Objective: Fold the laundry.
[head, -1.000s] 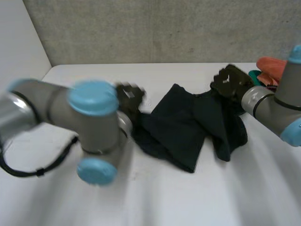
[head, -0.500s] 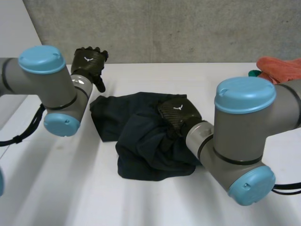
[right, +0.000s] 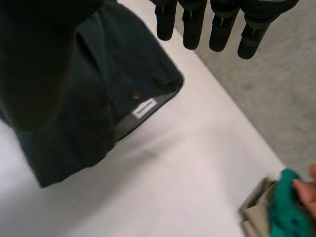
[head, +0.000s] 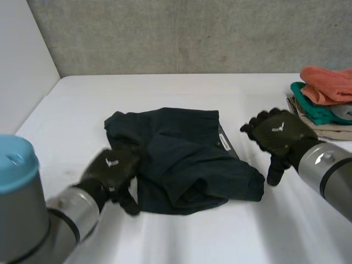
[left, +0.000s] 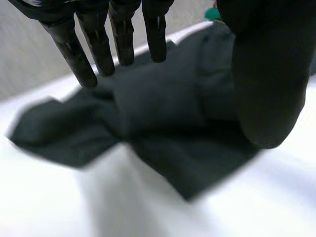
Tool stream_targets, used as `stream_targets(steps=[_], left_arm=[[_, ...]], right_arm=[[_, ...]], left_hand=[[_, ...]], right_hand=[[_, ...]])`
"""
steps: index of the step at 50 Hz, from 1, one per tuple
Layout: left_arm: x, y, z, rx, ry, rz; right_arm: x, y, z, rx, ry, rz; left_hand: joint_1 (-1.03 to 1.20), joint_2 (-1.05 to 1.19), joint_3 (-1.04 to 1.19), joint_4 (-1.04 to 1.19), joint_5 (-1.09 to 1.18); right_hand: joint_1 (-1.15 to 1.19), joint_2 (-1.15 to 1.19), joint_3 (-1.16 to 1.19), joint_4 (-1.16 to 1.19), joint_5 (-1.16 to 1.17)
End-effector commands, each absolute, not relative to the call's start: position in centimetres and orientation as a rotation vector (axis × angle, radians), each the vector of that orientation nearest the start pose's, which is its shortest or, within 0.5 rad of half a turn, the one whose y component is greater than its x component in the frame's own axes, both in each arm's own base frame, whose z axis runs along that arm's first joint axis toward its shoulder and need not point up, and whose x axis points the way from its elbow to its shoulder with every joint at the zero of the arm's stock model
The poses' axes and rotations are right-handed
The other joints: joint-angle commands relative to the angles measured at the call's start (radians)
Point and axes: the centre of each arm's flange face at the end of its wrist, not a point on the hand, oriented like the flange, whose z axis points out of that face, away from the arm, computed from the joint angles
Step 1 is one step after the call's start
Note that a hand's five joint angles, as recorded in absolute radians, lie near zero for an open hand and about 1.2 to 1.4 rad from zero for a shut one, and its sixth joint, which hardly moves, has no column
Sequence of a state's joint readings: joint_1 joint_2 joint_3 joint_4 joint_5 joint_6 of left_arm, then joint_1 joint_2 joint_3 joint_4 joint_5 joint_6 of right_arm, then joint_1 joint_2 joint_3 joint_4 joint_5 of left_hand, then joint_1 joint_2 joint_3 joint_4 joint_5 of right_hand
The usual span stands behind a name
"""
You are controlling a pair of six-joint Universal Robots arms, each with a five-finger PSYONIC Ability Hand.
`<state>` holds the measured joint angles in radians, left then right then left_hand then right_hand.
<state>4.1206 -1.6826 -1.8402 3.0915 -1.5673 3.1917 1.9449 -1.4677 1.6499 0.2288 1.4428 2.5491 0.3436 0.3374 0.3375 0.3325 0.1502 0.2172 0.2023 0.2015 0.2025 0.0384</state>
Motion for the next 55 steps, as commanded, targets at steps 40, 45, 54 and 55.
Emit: stream_targets(steps=[40,45,54,55], left_arm=[[-34.2,-19.4,16.8,0.773,2.799,-1.972],[-32.5,-22.2,20.5,0.636,2.665,-2.107],[-31.2,-29.2,31.4,0.605,2.116,-2.548],[-31.2,-29.6,32.6,0.601,2.061,-2.593]], right_arm=[[23.0,-23.6,26.5,-1.273,2.194,-1.922],[24.1,-25.2,25.1,-1.357,2.192,-1.889],[29.0,-31.4,31.1,-1.109,1.754,-2.407],[29.4,-31.7,32.4,-1.062,1.68,-2.472]], left_hand=[[1.053,1.059,1.059,1.064,1.072],[1.053,1.059,1.059,1.064,1.072],[1.053,1.059,1.059,1.064,1.072],[1.053,1.059,1.059,1.064,1.072]], right_hand=[[1.179,1.194,1.195,1.194,1.183],[1.179,1.194,1.195,1.194,1.183],[1.179,1.194,1.195,1.194,1.183],[1.179,1.194,1.195,1.194,1.183]])
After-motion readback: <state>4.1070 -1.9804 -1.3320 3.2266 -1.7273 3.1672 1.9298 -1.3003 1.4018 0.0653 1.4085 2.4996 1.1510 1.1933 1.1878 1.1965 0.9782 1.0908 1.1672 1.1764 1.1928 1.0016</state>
